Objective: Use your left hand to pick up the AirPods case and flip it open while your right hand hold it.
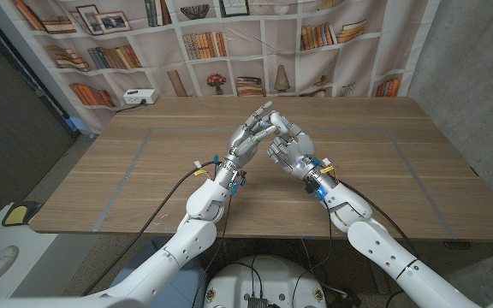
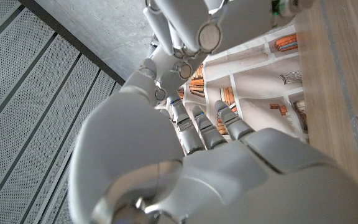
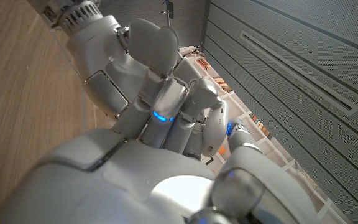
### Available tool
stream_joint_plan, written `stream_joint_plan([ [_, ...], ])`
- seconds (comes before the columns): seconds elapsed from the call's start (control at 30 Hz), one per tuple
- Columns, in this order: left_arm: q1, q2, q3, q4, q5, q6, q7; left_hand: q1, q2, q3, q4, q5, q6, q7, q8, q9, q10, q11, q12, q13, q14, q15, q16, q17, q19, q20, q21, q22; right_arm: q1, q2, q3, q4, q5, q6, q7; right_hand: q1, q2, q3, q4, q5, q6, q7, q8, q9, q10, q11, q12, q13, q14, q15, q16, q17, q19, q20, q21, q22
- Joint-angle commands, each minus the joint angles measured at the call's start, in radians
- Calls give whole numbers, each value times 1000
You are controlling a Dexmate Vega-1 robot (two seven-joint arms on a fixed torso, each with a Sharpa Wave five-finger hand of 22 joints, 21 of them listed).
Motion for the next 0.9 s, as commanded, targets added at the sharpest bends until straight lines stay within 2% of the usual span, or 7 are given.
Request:
stream_joint_plan([
  [0.03,-3,-3,9,6,-6,9,-21,3,9,25,17,8,1,-1,3,4,100,-90,4,117,5,-4,-6,5,0,0,-4,2,3,5,-6,5,-7,2,-4,16,-6,18,-5,-2,13,-6,-9,0,4,-3,13,7,0,0,0,2,-6,-6,12,-10],
  [0.13,-3,-2,11,6,-8,12,-26,2,8,25,17,9,0,-1,3,4,100,-90,3,117,6,-4,-6,5,-1,0,-4,2,1,9,-7,7,-5,7,-1,27,2,31,-6,-2,22,-16,-10,0,11,0,11,-8,-1,0,-1,2,-15,-7,22,-5],
  [0.37,0,-2,12,6,-6,12,-30,1,8,26,18,9,3,0,4,4,101,-90,3,118,7,-5,-6,5,-1,0,-4,2,-6,9,-2,3,-4,15,-5,34,14,46,-2,-1,48,-17,-7,0,14,6,15,-10,0,0,-2,1,-24,-6,31,-6],
  [0.43,0,0,12,4,-6,15,-29,0,8,27,19,9,2,-1,4,4,101,-90,3,118,7,-4,-6,6,-1,1,-4,2,-6,8,-3,4,-2,13,-3,37,20,52,-1,-1,58,-28,-5,0,18,11,18,-12,1,0,-3,1,-24,-7,34,-8],
  [0.53,0,1,13,4,-8,17,-33,-1,8,27,19,9,1,0,3,4,101,-90,2,119,6,-4,-6,6,-1,1,-4,2,-7,7,-2,2,-2,12,-6,44,27,61,-1,1,63,-32,-7,0,15,7,22,-7,1,0,-3,1,-30,-6,39,-4],
  [0.9,-8,-1,21,9,-10,25,-49,-4,9,29,21,9,1,-1,3,4,102,-90,2,120,8,-4,-6,6,-1,1,-3,2,-7,1,-3,3,-7,11,-5,92,50,121,0,6,105,-49,-8,1,14,6,35,-3,1,0,-7,0,-52,-10,64,-6],
])
